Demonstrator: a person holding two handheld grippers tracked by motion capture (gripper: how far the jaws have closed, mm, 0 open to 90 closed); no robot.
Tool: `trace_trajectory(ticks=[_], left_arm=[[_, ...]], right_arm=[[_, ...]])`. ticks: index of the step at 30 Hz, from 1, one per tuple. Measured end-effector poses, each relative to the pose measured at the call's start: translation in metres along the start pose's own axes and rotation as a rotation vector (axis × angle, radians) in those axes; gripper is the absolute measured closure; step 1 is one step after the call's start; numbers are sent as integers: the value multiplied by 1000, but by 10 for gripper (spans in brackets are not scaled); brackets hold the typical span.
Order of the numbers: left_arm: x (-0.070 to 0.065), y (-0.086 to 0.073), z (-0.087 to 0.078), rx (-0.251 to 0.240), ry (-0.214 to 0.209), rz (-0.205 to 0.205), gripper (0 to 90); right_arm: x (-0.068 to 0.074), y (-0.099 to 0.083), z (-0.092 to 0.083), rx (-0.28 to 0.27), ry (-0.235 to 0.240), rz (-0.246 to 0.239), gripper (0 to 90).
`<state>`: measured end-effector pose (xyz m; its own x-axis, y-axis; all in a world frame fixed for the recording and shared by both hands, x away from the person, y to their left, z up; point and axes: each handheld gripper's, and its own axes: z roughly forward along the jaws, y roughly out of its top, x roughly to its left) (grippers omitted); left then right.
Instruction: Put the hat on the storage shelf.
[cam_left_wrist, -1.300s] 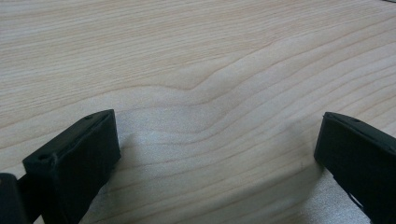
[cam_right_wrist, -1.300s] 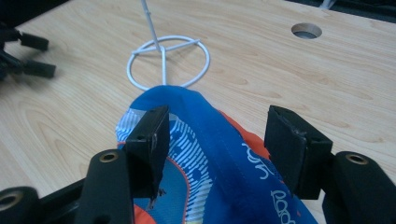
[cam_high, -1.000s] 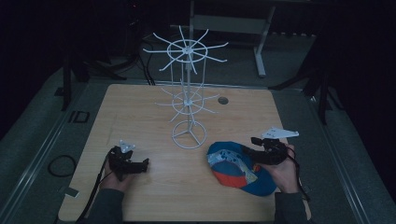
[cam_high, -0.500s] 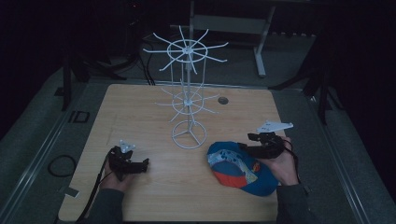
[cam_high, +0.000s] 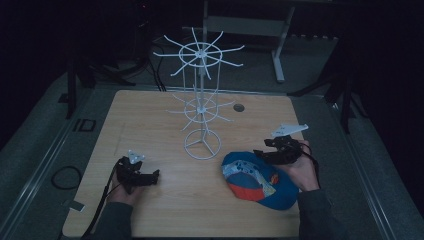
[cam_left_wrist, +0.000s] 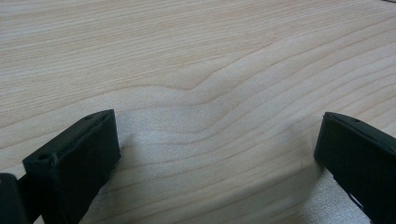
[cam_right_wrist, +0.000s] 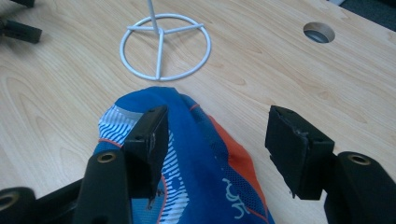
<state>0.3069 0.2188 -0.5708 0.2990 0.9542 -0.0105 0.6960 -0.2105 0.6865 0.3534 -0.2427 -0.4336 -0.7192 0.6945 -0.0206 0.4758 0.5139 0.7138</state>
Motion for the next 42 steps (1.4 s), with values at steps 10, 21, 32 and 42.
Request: trace_trajectory(ticks=[10, 21, 32, 42], left_arm=[[0, 0, 0, 0, 1, 2, 2], [0, 0, 0, 1, 1, 4, 2], [0, 0, 0, 0, 1, 3, 2], [0, 0, 0, 1, 1, 4, 2]], right_arm=[[-5, 4, 10, 26, 3, -2, 386], [-9, 5, 20, 69, 26, -17, 330], [-7, 3, 29, 117, 48, -25, 298], [-4, 2, 35, 143, 65, -45, 308]])
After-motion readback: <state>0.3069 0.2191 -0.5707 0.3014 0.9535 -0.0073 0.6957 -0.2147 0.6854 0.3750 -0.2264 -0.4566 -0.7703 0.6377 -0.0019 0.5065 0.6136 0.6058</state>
